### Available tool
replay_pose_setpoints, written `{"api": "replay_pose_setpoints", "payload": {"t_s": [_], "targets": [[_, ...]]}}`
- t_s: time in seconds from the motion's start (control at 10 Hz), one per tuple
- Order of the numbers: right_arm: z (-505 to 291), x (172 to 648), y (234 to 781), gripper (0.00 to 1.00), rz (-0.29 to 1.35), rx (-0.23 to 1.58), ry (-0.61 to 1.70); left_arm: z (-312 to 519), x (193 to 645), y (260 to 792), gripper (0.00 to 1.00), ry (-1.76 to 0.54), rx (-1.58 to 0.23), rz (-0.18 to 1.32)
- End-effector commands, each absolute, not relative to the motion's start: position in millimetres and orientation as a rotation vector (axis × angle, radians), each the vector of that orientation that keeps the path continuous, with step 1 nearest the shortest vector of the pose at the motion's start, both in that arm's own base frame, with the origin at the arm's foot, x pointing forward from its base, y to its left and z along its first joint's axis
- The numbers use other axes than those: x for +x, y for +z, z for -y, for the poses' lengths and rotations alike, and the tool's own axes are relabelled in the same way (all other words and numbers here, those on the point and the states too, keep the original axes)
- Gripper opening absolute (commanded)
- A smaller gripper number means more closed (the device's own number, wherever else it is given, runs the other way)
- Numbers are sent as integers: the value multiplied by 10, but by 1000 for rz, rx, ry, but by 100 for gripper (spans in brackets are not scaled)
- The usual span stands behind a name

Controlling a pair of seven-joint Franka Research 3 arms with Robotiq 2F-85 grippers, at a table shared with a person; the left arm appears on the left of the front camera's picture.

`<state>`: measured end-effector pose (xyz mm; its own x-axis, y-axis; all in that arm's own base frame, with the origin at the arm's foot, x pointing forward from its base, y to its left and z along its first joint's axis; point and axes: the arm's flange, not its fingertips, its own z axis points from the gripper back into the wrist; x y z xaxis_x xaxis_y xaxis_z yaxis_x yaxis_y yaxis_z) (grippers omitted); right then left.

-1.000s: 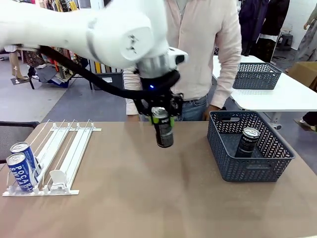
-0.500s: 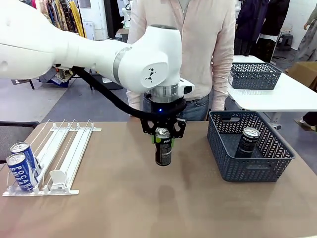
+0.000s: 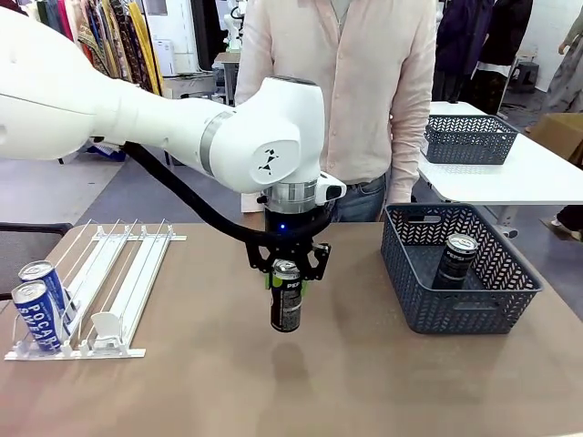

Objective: Retrieve and store the cans from the dispenser.
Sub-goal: Pick up the last remaining can from one row of the Automatic Can Dispenser and place it in the middle of the table.

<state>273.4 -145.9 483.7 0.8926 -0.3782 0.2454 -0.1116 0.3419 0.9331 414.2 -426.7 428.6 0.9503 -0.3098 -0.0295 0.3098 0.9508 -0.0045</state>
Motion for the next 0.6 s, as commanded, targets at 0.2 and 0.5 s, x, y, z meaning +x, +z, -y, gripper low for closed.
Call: {"api": "replay_pose_setpoints", "payload": {"t_s": [0.2,0.5], "targets": [[1454,2767,4844,100,498,1243,-163,4289,4158,4126,0,-329,-29,-2],[1454,2767,4844,100,498,1243,-163,4212,4264,3916,0,-303,-58,17]]}}
